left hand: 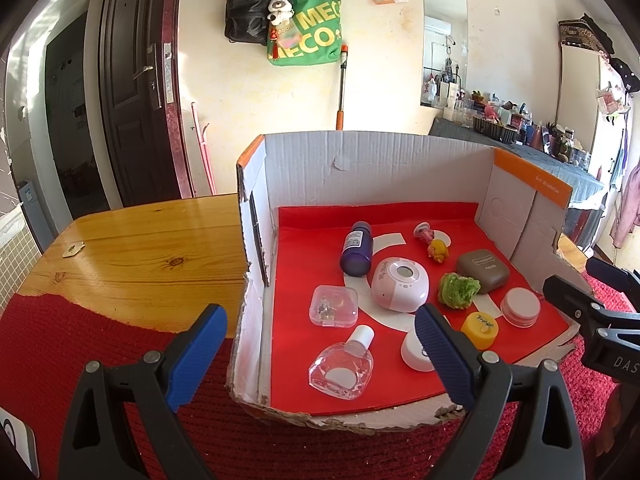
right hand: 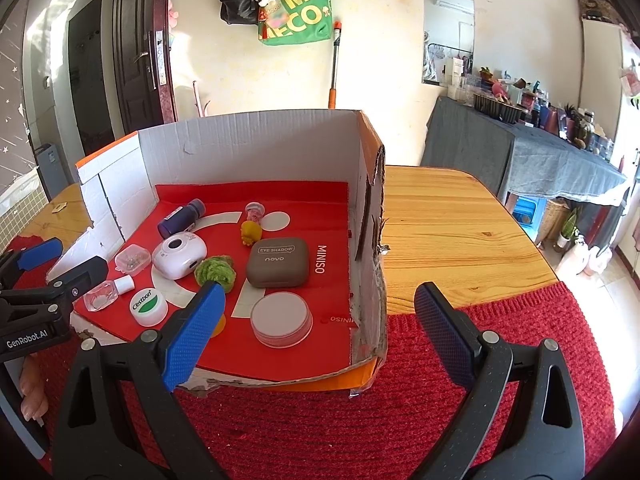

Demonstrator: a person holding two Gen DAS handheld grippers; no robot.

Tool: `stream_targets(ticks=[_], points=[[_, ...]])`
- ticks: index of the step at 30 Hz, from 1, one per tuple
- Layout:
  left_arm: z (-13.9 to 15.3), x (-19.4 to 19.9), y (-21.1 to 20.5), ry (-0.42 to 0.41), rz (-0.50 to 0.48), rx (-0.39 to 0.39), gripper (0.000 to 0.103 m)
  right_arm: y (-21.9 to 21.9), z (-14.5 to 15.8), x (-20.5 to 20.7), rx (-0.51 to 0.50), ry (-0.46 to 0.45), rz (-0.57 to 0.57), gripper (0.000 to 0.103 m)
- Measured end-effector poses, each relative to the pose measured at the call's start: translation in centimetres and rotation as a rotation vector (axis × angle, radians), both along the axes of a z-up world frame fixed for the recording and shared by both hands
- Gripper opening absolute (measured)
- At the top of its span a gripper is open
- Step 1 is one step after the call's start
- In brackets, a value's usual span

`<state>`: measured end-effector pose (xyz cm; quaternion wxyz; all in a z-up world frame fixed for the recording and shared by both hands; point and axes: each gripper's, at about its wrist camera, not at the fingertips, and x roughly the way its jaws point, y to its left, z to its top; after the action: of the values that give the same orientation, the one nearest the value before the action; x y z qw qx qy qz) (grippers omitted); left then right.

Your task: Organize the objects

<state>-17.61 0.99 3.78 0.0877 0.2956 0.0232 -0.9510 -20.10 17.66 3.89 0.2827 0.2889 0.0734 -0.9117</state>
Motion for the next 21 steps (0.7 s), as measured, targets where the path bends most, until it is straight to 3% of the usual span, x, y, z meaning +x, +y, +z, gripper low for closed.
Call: stream_targets(ticks=[4, 10, 14, 21], points=[[0.3, 0.7, 0.5, 0.004, -0.011, -0.013, 0.097, 0.1, 0.4, 0.9, -0.001, 0.030, 0.011, 0.097], [0.6, 2.7, 0.7, -0.032, -0.036, 0.032, 0.097, 0.8, 1.2, 2.3, -0.019, -0.008, 0.041, 0.097], [0.5, 4.3, 1.3, -0.062, -0.027, 0.014, 0.097, 1.5, 1.5, 3.7, -0.004, -0.018, 0.045, 0.097], [-1.2, 5.8, 2.3, -0.164, -0.033, 0.041, 0.097, 2.4, -0.3, 5.2, 0.041, -0.128, 0.049, 0.097]])
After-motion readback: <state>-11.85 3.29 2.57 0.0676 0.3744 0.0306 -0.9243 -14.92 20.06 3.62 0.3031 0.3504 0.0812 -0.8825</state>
